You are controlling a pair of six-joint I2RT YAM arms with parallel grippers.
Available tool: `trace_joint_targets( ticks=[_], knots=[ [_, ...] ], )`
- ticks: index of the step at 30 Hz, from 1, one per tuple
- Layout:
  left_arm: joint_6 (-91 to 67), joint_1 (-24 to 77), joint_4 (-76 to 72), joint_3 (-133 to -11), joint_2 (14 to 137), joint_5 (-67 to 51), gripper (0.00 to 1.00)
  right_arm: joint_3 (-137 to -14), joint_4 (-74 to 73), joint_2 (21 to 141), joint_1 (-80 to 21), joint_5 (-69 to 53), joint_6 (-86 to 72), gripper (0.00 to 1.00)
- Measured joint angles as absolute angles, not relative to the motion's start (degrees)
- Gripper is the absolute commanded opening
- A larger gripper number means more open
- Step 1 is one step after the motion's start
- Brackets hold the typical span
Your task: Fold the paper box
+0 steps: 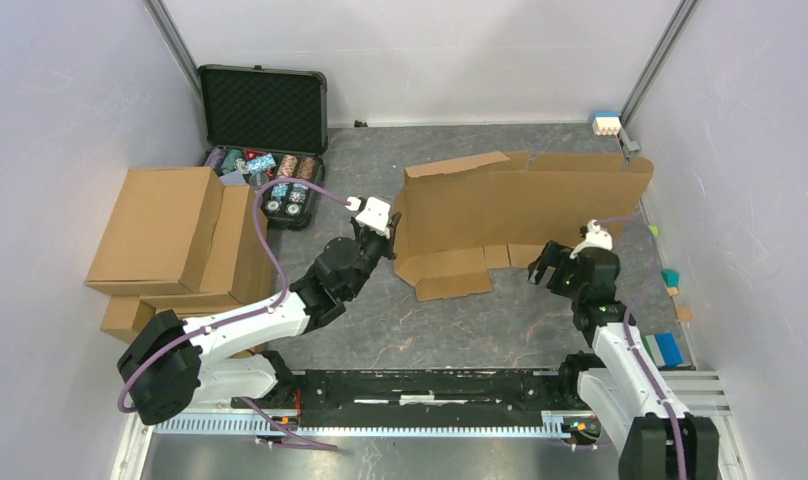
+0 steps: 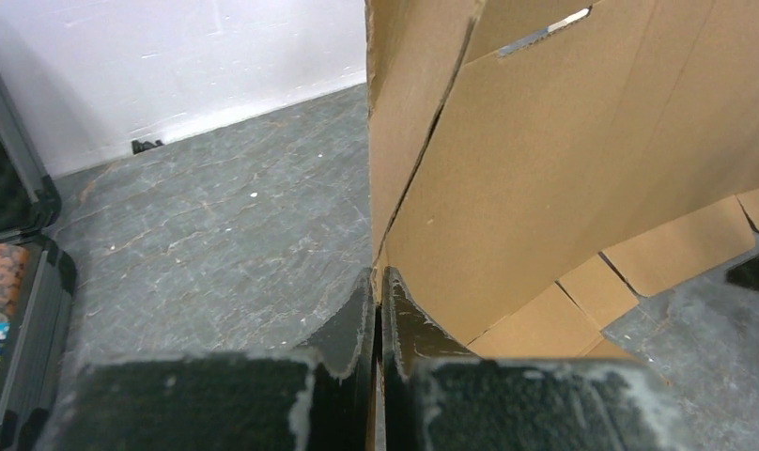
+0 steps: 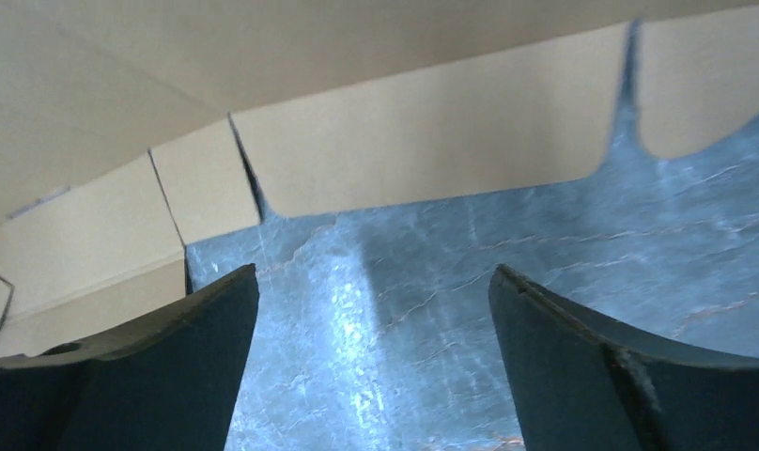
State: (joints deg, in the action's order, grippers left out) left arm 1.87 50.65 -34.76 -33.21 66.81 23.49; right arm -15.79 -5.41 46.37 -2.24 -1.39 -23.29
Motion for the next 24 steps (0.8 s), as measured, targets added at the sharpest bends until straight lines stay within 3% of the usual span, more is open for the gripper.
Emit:
trace_joint_targets(
  ticks=[12,24],
  knots=[
    [2.5,50.7,-34.9,-32.2,67.0,27.5,0.02,-20.9,-4.8,41.7,23.0,-8.1,-20.1,0.96],
    [3.1,50.7,-34.0,-32.4,66.9,27.4,0.02,-17.8,10.0,41.7,24.6,-14.3,-19.5,0.98]
  ],
)
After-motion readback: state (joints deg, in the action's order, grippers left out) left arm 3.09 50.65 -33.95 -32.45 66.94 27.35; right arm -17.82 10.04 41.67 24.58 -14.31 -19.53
